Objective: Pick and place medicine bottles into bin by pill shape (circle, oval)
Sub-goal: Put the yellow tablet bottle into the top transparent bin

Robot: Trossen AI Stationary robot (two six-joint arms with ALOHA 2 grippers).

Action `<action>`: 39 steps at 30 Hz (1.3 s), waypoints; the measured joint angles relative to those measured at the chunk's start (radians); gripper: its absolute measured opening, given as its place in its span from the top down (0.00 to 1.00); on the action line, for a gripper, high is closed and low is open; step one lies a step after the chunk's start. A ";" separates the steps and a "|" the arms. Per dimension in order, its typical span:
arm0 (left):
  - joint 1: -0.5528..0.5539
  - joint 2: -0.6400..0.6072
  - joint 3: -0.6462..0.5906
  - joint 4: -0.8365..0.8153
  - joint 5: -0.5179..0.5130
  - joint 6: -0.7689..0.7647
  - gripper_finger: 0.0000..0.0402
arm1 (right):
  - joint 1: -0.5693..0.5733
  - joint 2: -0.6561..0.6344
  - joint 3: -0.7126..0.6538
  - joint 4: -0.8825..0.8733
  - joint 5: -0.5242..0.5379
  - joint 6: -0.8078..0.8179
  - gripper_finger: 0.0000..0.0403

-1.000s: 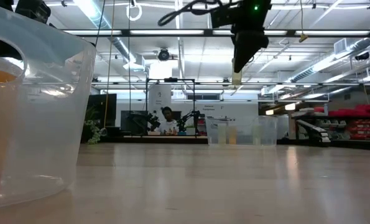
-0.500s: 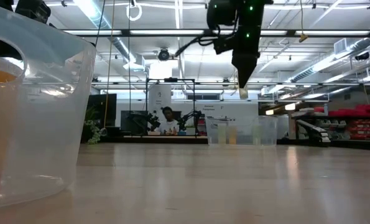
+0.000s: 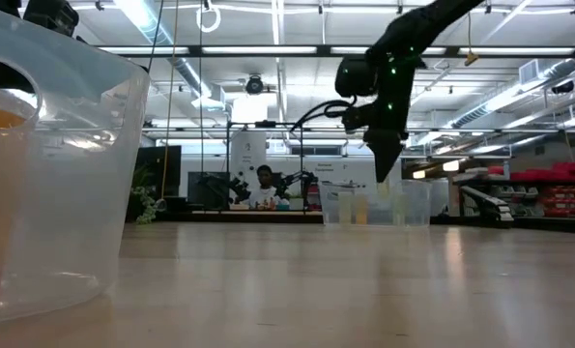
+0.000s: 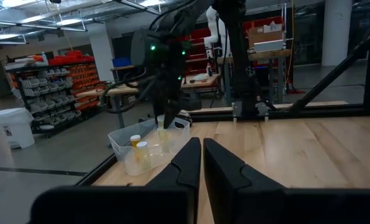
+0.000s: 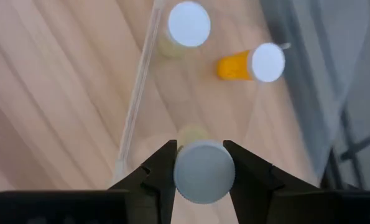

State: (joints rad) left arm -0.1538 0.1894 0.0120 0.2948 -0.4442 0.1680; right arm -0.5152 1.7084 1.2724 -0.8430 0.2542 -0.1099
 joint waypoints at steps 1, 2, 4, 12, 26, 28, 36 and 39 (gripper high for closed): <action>0.000 0.000 0.000 0.000 0.000 0.000 0.94 | -0.011 0.000 -0.013 0.019 -0.019 -0.001 0.67; 0.000 0.000 0.000 0.000 0.000 0.000 0.94 | -0.022 0.000 -0.026 0.033 -0.036 -0.001 0.67; 0.000 0.000 0.000 0.000 0.000 0.000 0.94 | -0.043 0.000 -0.051 0.056 -0.071 -0.001 0.67; 0.000 0.000 0.000 0.000 0.000 0.000 0.91 | -0.085 0.000 -0.149 0.183 -0.161 -0.007 0.67; 0.000 0.000 0.000 0.000 0.000 0.000 0.94 | -0.086 -0.003 -0.199 0.249 -0.177 -0.007 0.67; 0.000 0.000 0.000 0.000 0.000 0.000 0.93 | -0.086 -0.002 -0.200 0.256 -0.177 -0.006 0.66; 0.000 0.000 0.000 0.000 0.000 0.000 0.92 | -0.086 0.002 -0.203 0.257 -0.181 -0.011 0.56; 0.000 0.000 0.000 0.000 0.000 0.000 0.93 | -0.086 0.002 -0.203 0.257 -0.180 -0.022 0.52</action>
State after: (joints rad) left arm -0.1537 0.1896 0.0120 0.2947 -0.4442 0.1680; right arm -0.6010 1.7100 1.0698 -0.5861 0.0738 -0.1317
